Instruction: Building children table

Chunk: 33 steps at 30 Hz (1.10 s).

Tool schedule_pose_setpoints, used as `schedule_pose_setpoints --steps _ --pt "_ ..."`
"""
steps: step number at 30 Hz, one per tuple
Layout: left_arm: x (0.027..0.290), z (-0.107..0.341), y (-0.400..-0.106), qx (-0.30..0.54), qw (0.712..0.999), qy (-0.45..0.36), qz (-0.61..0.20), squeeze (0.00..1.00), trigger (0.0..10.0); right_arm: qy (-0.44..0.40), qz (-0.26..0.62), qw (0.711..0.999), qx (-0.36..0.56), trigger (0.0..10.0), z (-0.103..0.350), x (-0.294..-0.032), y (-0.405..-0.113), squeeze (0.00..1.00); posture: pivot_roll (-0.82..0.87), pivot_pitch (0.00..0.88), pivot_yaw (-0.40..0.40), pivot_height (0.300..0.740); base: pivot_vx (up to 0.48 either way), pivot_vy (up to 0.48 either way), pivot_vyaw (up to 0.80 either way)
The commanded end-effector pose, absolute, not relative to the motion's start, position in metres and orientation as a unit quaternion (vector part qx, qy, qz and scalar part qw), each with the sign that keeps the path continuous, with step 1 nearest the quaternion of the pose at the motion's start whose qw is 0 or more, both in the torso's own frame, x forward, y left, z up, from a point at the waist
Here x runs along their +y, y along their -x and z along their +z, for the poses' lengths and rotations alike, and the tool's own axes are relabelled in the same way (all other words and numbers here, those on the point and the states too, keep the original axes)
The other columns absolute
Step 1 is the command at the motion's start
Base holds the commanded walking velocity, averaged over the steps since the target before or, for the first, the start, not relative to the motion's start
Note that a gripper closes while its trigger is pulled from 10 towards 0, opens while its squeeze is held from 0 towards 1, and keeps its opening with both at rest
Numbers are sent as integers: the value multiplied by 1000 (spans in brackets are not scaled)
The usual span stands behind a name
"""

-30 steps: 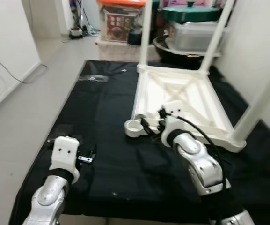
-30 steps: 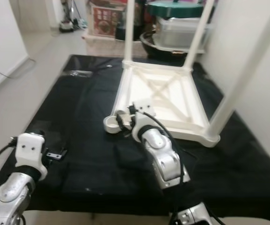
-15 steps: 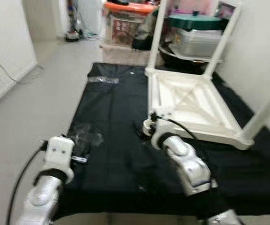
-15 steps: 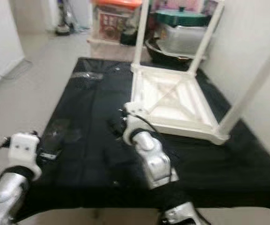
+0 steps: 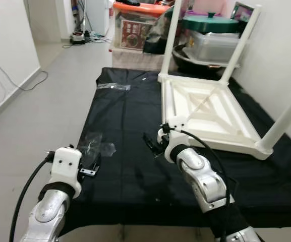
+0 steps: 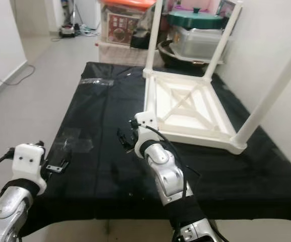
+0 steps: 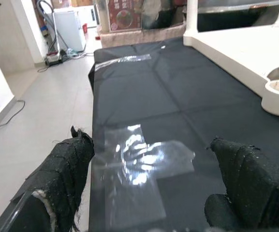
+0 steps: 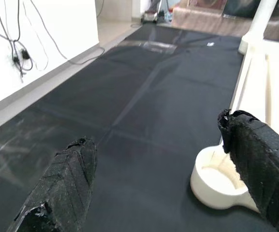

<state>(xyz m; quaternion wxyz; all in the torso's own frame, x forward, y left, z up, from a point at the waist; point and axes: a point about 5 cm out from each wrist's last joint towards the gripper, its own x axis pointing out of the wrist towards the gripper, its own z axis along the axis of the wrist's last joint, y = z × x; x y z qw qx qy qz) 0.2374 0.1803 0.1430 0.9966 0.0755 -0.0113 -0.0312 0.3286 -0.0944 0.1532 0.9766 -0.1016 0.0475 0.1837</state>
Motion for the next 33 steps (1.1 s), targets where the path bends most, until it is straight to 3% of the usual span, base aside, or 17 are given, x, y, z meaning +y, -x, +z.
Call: schedule_pose_setpoints --steps 1,19,26,27,33 --pt "178 141 -238 -9 997 -73 -39 0 10000 101 175 978 55 10000 148 -100 -329 0 102 0 -106 740 360 0 0" --pt "176 142 -239 -12 997 -69 -45 0 10000 135 177 973 59 10000 147 -108 -335 0 98 0 -109 740 349 0 0" --pt "174 143 -240 -16 997 -64 -50 0 10000 159 228 959 60 10000 148 -107 -337 0 99 0 -111 740 0 0 0" --pt "173 144 -240 -18 997 -62 -52 0 10000 194 283 938 45 10000 156 -115 -339 0 98 0 -112 740 0 0 0" --pt "173 145 -240 -20 996 -61 -54 0 10000 244 364 899 29 10000 173 -136 -339 0 92 0 -109 740 0 0 0"
